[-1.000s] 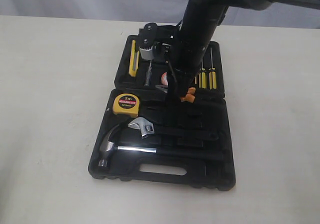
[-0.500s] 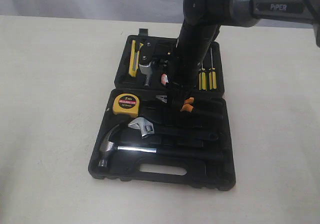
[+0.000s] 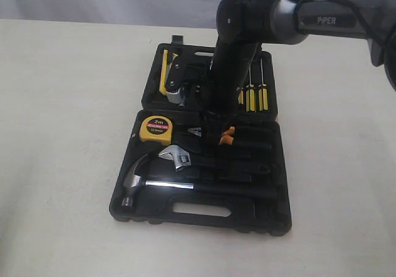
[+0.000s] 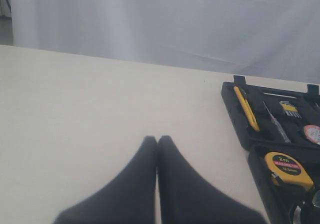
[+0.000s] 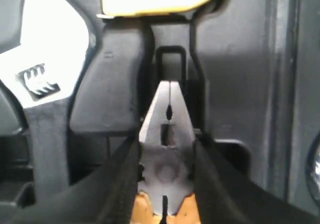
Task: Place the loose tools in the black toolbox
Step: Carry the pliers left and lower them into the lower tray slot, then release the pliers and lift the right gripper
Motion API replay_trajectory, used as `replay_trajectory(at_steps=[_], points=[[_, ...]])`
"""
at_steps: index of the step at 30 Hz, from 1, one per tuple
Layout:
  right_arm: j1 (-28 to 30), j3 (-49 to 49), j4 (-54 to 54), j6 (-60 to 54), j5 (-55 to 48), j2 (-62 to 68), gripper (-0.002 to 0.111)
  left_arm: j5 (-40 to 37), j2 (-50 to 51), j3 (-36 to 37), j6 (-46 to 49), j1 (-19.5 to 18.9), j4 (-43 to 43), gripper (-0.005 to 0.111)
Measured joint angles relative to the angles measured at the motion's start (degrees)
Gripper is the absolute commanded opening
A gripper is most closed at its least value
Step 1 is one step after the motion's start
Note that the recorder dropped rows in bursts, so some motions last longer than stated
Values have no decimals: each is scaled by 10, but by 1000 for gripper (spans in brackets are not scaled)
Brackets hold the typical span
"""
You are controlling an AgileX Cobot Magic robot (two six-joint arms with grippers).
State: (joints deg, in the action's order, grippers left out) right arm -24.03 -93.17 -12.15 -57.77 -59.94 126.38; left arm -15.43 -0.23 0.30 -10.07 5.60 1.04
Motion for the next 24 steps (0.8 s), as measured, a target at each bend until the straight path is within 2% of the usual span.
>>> replay_trajectory(at_steps=[2, 4, 18, 24], points=[[0, 0, 0, 0, 0, 0, 58, 0, 0, 0, 0, 0, 0, 0], [0, 0, -1, 0, 0, 0, 65, 0, 0, 0, 0, 0, 0, 0], [0, 0, -1, 8, -6, -1, 65, 0, 0, 0, 0, 0, 0, 0], [0, 0, 0, 24, -27, -52, 65, 0, 0, 0, 0, 0, 0, 0]])
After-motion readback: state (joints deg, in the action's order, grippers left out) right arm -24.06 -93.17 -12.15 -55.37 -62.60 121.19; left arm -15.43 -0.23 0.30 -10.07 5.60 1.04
